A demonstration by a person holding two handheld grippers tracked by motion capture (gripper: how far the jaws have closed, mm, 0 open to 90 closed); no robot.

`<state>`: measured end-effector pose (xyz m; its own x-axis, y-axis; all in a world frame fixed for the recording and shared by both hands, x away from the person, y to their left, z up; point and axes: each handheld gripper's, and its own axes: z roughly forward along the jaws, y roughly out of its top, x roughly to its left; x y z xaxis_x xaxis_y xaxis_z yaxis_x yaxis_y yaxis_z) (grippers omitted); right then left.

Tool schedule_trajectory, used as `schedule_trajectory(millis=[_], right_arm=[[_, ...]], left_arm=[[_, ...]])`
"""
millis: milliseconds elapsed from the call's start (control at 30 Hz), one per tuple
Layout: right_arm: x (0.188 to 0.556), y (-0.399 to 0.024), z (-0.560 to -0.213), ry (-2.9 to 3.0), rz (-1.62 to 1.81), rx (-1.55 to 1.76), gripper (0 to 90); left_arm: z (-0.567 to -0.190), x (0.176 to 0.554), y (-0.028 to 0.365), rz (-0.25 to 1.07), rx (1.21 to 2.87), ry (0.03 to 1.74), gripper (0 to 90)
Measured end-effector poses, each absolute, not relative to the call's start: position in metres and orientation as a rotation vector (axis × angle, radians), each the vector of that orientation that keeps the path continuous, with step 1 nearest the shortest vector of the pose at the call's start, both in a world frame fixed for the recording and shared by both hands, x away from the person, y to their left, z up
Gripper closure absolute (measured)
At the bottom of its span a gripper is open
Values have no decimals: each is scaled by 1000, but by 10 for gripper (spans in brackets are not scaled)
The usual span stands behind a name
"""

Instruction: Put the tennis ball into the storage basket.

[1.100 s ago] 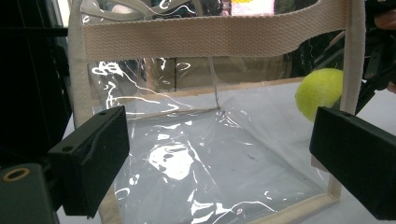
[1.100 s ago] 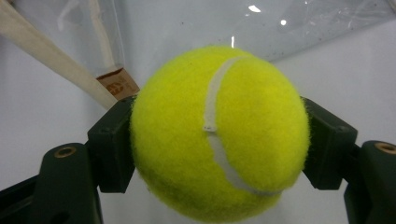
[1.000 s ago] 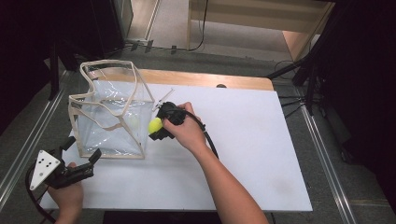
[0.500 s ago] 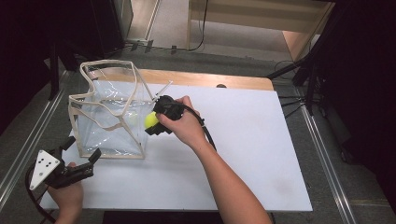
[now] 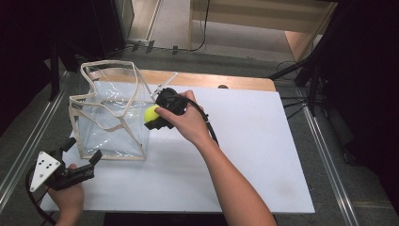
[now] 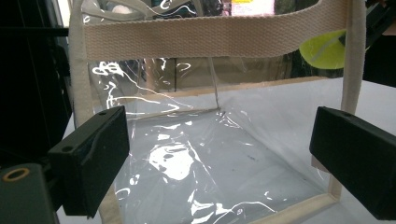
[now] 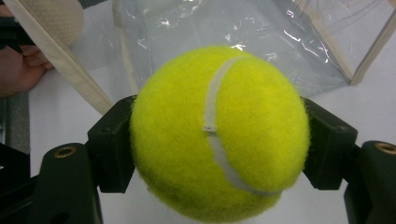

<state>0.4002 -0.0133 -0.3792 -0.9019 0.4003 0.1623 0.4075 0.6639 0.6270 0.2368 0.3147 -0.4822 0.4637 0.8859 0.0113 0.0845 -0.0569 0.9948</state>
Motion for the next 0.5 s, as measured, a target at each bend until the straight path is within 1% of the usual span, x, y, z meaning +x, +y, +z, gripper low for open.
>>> schedule_trajectory(millis=[500], right_arm=[[400, -14, -357, -2855, -1135, -650, 238]], left_arm=[[-482, 237, 314, 825, 1491, 890, 54]])
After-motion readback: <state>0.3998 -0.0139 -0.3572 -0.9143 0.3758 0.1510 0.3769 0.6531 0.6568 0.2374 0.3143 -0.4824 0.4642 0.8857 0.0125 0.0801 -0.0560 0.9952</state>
